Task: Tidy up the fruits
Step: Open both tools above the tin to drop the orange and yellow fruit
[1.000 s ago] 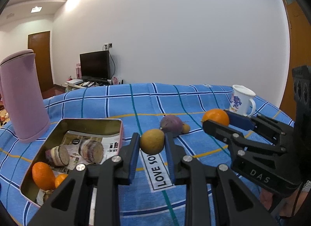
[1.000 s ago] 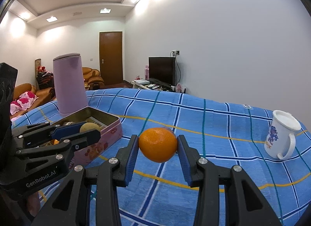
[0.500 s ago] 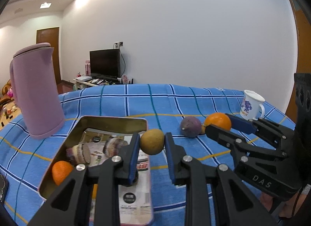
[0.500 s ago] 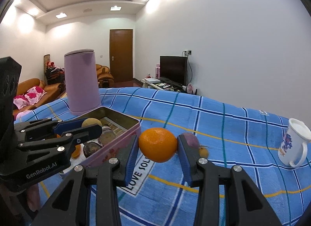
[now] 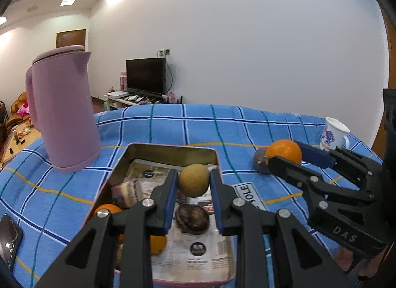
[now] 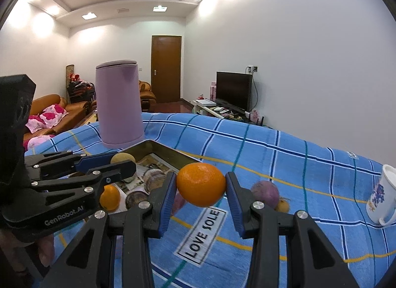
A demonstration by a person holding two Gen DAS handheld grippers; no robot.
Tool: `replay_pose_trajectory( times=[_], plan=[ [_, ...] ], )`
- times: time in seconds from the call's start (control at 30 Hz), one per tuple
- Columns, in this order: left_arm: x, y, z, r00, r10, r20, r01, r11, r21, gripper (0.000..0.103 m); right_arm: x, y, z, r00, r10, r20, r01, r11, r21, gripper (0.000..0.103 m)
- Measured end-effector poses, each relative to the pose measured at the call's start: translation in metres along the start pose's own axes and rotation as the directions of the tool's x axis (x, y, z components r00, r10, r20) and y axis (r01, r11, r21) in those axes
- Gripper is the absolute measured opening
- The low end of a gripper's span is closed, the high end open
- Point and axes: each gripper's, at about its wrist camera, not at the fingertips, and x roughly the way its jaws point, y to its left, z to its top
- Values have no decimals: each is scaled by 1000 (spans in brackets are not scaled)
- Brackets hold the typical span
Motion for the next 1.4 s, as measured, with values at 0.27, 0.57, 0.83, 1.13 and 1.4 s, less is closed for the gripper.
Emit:
replay_pose_trajectory(
  times=[0.27, 0.57, 0.83, 1.13, 1.4],
  plan=[
    [3, 20, 0, 999, 51, -16, -52, 998, -20, 27, 14, 21, 8, 999, 48, -15, -48, 998, -27, 42],
    [8, 52, -3, 994, 85, -62, -89, 994, -62, 27, 37, 45, 9, 993, 98, -61, -102, 993, -64, 42],
    [15, 58, -8, 992, 84, -96, -91, 993, -69, 27, 49, 58, 2, 986, 121, -112, -132, 986, -99, 42],
    [19, 59, -12, 988, 97, -122, -106, 992, -68, 28, 52, 63, -2, 978, 152, -142, -168, 980, -111, 43],
    [12, 55, -12, 986, 118, -114, -126, 990, -61, 56, 43, 61, 1, 981, 152, -118, -165, 980, -111, 50]
  ],
)
